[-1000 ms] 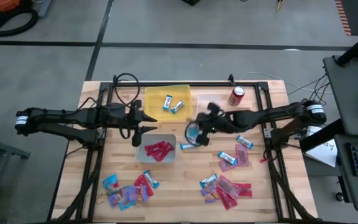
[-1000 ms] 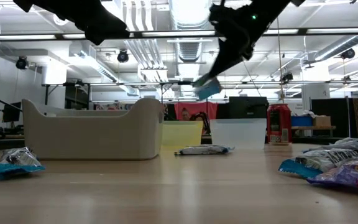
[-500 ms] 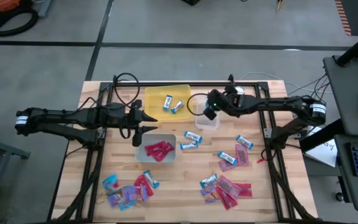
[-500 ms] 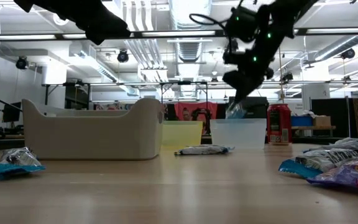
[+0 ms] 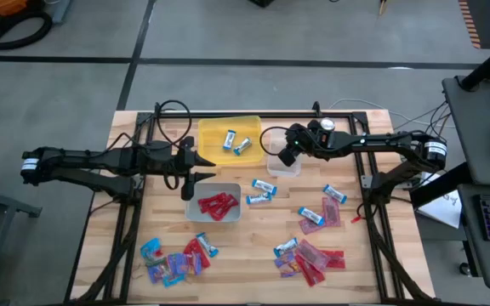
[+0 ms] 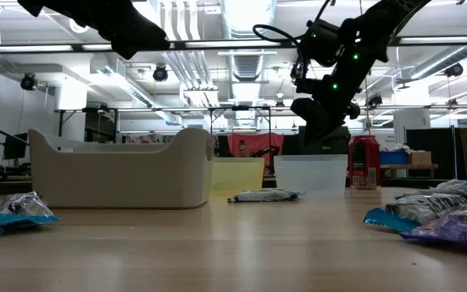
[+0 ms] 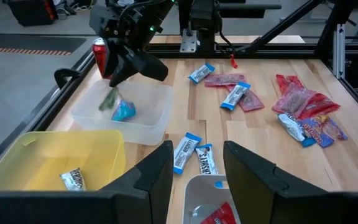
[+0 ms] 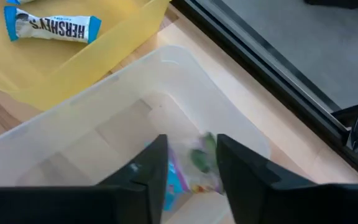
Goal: Sort candy
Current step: Put the white candy into the yellow bin
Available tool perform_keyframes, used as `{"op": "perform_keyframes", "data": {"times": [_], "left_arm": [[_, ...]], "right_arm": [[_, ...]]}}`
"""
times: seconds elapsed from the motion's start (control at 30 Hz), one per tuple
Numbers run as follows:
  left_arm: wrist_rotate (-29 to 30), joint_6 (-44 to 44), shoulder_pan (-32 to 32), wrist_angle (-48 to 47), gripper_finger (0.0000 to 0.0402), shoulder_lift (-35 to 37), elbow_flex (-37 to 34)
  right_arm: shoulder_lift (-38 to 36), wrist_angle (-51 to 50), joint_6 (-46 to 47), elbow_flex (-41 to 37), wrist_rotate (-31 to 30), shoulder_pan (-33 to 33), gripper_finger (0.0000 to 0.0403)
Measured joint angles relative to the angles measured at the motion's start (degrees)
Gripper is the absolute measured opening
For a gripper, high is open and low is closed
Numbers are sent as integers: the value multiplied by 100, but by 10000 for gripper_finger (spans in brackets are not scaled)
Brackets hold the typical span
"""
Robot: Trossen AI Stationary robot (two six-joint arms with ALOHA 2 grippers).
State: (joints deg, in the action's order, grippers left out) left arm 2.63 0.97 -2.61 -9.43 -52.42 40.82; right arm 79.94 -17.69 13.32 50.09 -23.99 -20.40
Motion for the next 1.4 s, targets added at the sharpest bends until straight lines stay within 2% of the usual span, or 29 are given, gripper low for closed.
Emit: {"op": "perform_keyframes", "data": {"times": [0.13,0.27,0.47,0.8,1.1,1.4], "left_arm": [[0,0,0,1,125,0,-20],[0,-56,0,-2,125,0,-51],[-1,-215,0,2,125,-2,-77],[-7,-421,174,269,125,-324,-89],[0,-738,822,533,125,-757,-88],[579,-863,1385,761,125,-787,-85]], "right_arm": [[-37,-3,23,13,1,0,171],[-161,-34,228,130,57,78,189],[-392,-111,505,473,1028,465,188],[-349,-630,1497,952,2526,1624,178],[-256,-1406,2972,964,2591,2922,180],[-134,-2928,4577,917,2534,3683,180]]}}
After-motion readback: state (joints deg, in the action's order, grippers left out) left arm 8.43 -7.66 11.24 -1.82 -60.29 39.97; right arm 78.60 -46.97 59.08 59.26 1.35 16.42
